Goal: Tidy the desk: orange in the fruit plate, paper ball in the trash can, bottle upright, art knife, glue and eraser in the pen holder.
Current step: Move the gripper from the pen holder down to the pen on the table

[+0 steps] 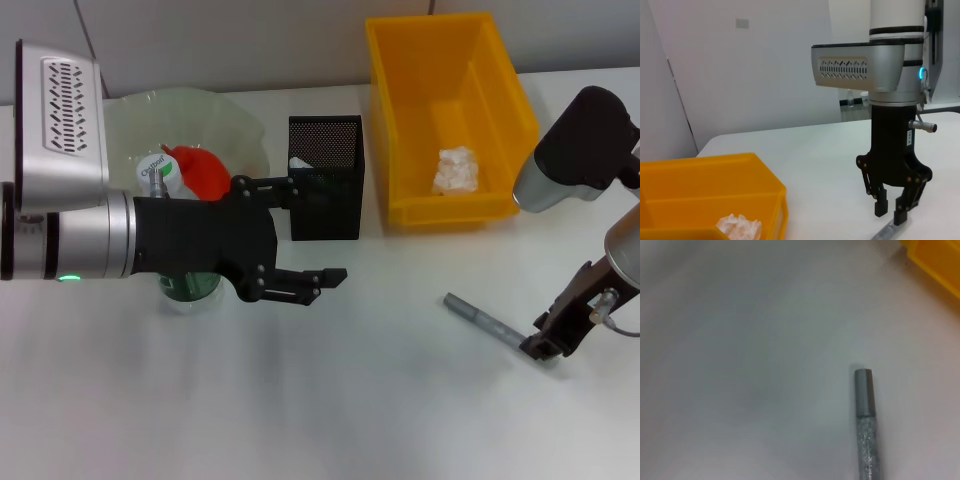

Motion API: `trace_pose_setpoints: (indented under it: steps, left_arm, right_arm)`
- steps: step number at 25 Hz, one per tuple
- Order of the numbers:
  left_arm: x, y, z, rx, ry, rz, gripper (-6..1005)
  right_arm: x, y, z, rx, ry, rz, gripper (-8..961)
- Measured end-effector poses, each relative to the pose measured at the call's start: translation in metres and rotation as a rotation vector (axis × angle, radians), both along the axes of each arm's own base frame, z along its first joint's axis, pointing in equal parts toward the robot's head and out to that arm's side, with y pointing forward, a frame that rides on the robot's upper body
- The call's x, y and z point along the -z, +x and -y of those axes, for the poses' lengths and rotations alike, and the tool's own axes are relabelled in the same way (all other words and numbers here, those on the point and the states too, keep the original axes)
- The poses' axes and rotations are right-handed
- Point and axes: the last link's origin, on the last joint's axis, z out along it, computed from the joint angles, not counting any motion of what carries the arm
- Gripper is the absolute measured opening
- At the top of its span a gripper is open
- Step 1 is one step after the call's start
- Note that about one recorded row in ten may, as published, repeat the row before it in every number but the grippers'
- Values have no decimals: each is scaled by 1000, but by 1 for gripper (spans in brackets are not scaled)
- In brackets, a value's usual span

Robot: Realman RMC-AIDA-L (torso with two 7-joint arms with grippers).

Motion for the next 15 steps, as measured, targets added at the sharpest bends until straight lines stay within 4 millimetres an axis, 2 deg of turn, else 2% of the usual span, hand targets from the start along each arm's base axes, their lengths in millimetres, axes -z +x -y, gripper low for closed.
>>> trace_pose_setpoints:
  steps: [6,11,15]
  left_arm:
    - [0,0,-1,-2,6,-1,813]
    - [0,0,-1,-3,8,-1,812]
    - [0,0,-1,-3,8,-2,812]
  right_arm:
    - [0,0,0,2,-5,0,308]
    - [2,3,1,11,-10,-1,386]
    - [4,5,1,19,-16,0,381]
